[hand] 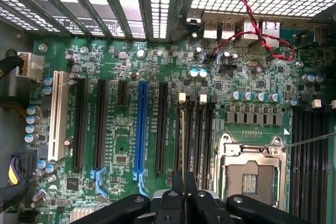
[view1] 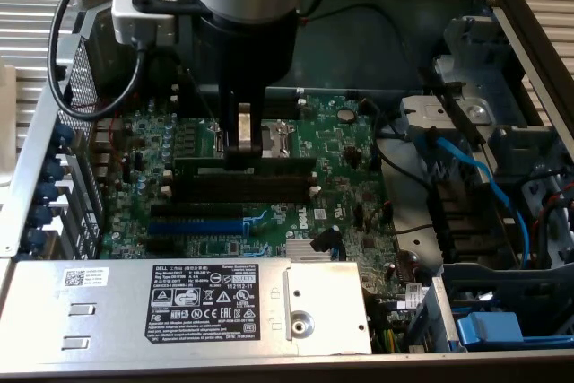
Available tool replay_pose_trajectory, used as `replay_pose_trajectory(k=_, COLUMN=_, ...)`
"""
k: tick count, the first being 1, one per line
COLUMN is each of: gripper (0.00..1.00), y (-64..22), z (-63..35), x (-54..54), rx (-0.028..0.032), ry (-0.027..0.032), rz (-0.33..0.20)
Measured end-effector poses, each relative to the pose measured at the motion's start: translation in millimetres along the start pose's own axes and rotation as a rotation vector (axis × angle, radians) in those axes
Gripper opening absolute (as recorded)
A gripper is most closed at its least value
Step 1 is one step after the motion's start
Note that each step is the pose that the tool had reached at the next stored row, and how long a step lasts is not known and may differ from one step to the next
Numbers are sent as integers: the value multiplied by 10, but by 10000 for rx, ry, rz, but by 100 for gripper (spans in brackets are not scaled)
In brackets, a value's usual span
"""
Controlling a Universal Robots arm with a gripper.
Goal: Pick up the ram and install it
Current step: 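Insert the ram into the slot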
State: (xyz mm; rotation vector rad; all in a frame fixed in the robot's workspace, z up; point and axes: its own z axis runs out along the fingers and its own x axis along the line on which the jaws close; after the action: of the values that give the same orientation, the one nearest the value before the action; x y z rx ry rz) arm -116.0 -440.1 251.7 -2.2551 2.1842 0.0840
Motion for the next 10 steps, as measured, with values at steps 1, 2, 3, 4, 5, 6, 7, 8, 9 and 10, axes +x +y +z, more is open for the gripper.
replay_pose_trajectory(k=1, gripper=12, y=0, z=4, x=0, rx=1, ry=-2, rz=1)
replay_pose_trajectory(k=2, gripper=12, y=-1, z=9, x=0, rx=1, ry=-2, rz=21)
replay_pose_trajectory(k=3, gripper=12, y=-1, z=12, x=0, rx=3, ry=-5, rz=43)
replay_pose_trajectory(k=4, gripper=12, y=-2, z=19, x=0, rx=5, ry=-8, rz=73)
replay_pose_trajectory(k=5, gripper=12, y=-2, z=26, x=1, rx=6, ry=-8, rz=110)
replay_pose_trajectory(k=6, gripper=12, y=-2, z=34, x=1, rx=7, ry=-8, rz=144)
replay_pose_trajectory(k=7, gripper=12, y=-2, z=41, x=1, rx=9, ry=-10, rz=169)
replay_pose_trajectory(k=8, gripper=12, y=0, z=44, x=2, rx=8, ry=-9, rz=186)
replay_pose_trajectory(k=9, gripper=12, y=2, z=45, x=2, rx=8, ry=-8, rz=194)
replay_pose_trajectory(k=10, gripper=12, y=3, z=45, x=2, rx=7, ry=-7, rz=195)
